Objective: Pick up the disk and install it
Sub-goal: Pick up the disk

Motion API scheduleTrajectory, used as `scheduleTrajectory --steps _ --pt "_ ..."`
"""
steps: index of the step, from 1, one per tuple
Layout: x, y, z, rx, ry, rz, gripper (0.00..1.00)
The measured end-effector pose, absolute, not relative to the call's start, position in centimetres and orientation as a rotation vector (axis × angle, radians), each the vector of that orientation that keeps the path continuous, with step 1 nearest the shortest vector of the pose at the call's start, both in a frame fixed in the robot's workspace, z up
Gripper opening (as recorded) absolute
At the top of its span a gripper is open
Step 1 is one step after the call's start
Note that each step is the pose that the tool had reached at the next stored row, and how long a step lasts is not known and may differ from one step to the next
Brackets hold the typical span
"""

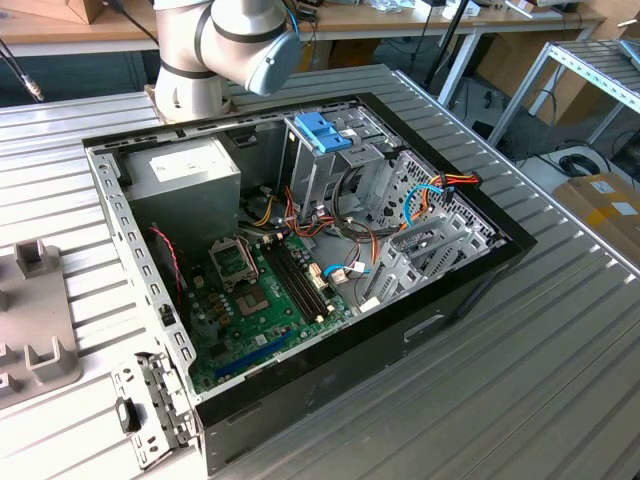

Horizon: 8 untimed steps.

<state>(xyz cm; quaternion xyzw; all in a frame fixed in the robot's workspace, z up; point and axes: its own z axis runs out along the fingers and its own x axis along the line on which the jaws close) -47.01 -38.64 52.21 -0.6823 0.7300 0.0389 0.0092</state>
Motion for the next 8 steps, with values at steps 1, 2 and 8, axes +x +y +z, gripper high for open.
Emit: scheduleTrajectory --steps 1,2,8 --pt "-47.01 -38.69 52.21 -2.131 2.28 0.121 0.37" --pt "-47.01 -38.77 52.21 -2.131 2.28 0.121 0.37" --pt "-47.0 -39.12 52.22 -2.131 2.28 0.122 0.37"
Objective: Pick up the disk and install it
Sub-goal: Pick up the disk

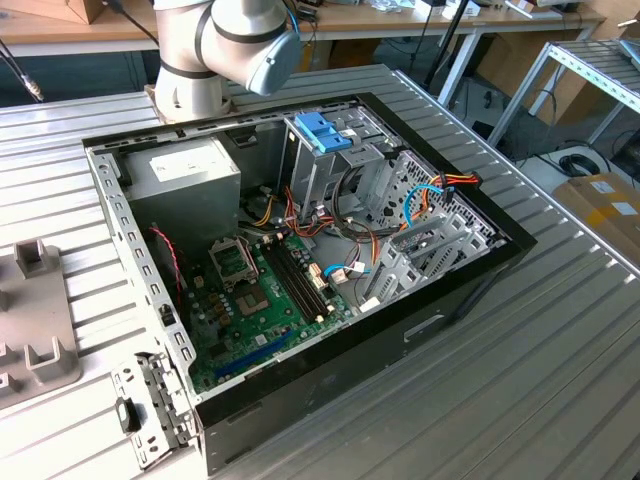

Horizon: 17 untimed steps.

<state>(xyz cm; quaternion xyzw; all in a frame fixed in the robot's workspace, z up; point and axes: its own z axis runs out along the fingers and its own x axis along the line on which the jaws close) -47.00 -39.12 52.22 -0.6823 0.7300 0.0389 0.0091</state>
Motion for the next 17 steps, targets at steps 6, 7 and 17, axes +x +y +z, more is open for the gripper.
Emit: scheduleTrajectory --steps 6,7,17 --pt "-46.99 -39.44 52.21 -2.131 2.28 0.121 0.37" --pt "-46.98 -39.48 52.22 -2.131 2.28 0.121 0.37" --pt "-46.9 -39.81 52.21 -2.131 2.28 0.121 0.37"
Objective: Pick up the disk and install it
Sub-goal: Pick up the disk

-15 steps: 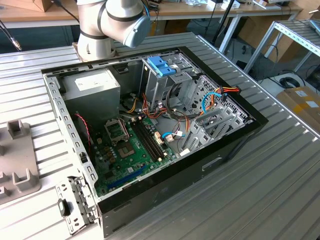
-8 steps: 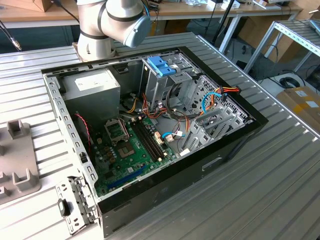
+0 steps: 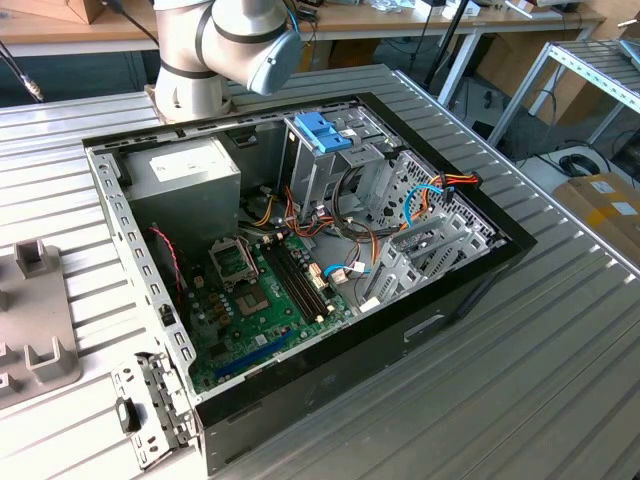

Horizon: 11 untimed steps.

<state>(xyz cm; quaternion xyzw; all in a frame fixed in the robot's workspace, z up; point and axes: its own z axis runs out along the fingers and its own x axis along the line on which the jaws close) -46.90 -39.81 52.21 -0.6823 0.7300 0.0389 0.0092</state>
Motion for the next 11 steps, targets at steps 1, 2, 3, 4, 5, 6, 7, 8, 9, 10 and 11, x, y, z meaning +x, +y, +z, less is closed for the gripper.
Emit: scheduleTrajectory --steps 1,2,3,4,5,6,7,8,9,10,11 --pt "-46.89 -39.85 52.22 -2.131 2.28 0.122 0.37" --pt "-46.87 -39.87 52.22 -2.131 2.28 0.121 0.37" --pt "-46.85 -39.91 52.22 -2.131 2.28 0.122 0.37" --pt "-46.83 -39.96 52.22 -2.131 2.28 0.122 0.37" --pt "-46.8 -39.99 52.21 -2.131 2.28 0.121 0.37" --pt "-46.78 -40.01 52.21 -2.131 2.28 0.121 0.37" --pt "-46.77 -40.03 52.21 -2.131 2.28 0.121 0.37" --pt "-46.74 -40.05 52.21 -2.131 2.28 0.121 0.37" --pt "-46.71 -40.06 52.21 -2.131 2.28 0.121 0.37" --pt "-46.68 -40.07 52.22 -2.131 2.28 0.122 0.37" --pt "-46.66 -40.08 52.21 -2.131 2.28 0.121 0.37"
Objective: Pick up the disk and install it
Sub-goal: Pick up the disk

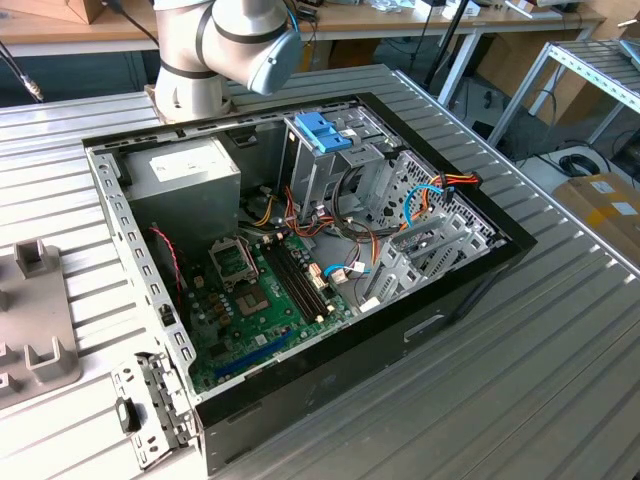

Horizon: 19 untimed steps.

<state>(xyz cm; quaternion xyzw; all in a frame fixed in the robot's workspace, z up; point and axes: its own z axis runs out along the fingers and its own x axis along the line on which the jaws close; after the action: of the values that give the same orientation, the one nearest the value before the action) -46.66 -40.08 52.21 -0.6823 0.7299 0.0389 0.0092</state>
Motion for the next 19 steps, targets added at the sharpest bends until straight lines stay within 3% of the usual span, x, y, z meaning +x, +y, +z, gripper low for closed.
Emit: scheduleTrajectory --steps 19 --pt "-45.5 -40.2 52.2 -2.131 2.28 0.121 0.37"
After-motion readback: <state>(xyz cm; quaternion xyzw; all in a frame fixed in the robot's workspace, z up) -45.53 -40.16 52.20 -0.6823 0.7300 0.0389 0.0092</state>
